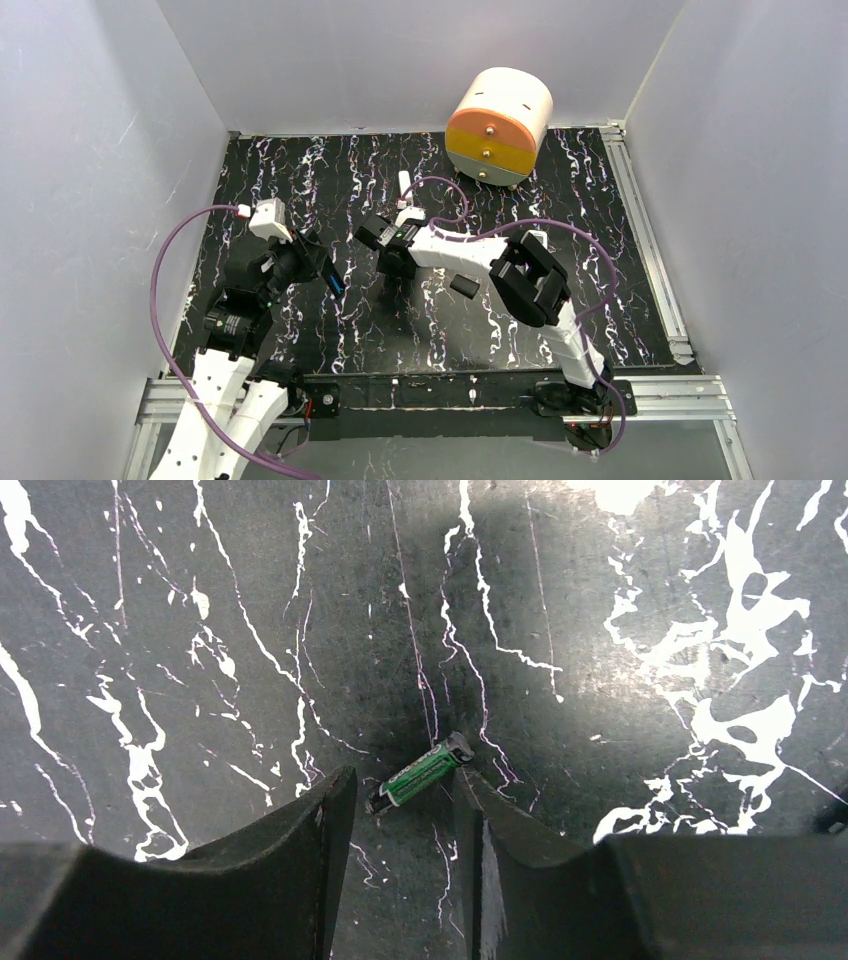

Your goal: Load the batteries into the remote control

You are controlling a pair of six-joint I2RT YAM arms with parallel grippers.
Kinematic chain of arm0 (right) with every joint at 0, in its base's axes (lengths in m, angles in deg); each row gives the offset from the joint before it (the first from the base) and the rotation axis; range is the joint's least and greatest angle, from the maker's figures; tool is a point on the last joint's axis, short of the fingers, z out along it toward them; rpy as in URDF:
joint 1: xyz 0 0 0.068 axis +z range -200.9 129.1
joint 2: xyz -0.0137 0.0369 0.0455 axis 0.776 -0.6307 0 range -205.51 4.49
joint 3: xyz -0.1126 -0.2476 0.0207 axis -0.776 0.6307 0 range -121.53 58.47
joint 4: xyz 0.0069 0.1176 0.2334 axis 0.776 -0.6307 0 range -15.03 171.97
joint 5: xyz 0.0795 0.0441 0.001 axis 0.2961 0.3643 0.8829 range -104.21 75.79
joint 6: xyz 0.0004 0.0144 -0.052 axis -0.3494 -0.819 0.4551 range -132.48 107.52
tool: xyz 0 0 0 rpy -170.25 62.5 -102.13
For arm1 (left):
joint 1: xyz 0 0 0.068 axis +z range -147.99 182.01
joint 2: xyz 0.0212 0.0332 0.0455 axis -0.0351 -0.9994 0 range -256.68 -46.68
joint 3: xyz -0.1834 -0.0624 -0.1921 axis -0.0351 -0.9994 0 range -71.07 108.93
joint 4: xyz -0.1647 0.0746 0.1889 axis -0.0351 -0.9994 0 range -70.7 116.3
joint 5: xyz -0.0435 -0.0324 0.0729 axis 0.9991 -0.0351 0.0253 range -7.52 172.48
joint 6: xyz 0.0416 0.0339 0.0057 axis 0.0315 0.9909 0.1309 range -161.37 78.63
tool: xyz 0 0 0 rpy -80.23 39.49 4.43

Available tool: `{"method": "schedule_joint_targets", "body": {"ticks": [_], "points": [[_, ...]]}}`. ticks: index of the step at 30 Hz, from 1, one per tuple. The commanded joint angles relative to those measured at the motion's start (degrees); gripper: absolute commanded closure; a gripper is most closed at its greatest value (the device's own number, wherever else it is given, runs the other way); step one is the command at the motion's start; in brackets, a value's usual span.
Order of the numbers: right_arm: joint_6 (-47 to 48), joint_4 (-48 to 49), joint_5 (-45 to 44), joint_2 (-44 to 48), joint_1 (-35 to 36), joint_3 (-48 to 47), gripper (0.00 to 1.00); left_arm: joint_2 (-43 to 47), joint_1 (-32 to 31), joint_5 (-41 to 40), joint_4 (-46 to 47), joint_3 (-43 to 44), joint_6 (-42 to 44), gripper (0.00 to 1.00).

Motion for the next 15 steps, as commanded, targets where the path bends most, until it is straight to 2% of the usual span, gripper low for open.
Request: {"method": "schedule_joint_targets", "body": {"ticks": [1,5,6,9,12,15], "points": [[2.74,-4.67,-0.99,-2.52,0.28,-4.28,0.52,0.94,0.19,-1.57,0.05,-0.69,-0.09,1.0],[5.9,-7.84,-1.01,-4.22,0.49,-5.86,0.54,1.46,0.22,-1.78,0.26,-0.95,-0.3,1.0],[6.29,-8.64,-1.0,-4.6,0.52,-6.13,0.56,1.55,0.23,-1.77,0.18,-0.95,-0.32,1.0],[8.16,-9.84,-0.75,-5.05,0.58,-6.44,0.71,1.72,0.29,-2.1,-0.01,-0.87,-0.24,1.0],[11.27,-9.63,-0.52,-4.3,0.58,-5.65,0.75,1.74,0.28,-2.14,-0.15,-0.88,-0.15,1.0],[19.93,-6.08,3.27,-2.74,0.61,-3.99,0.78,1.59,0.28,-1.69,-0.07,-0.86,-0.12,1.0]]}}
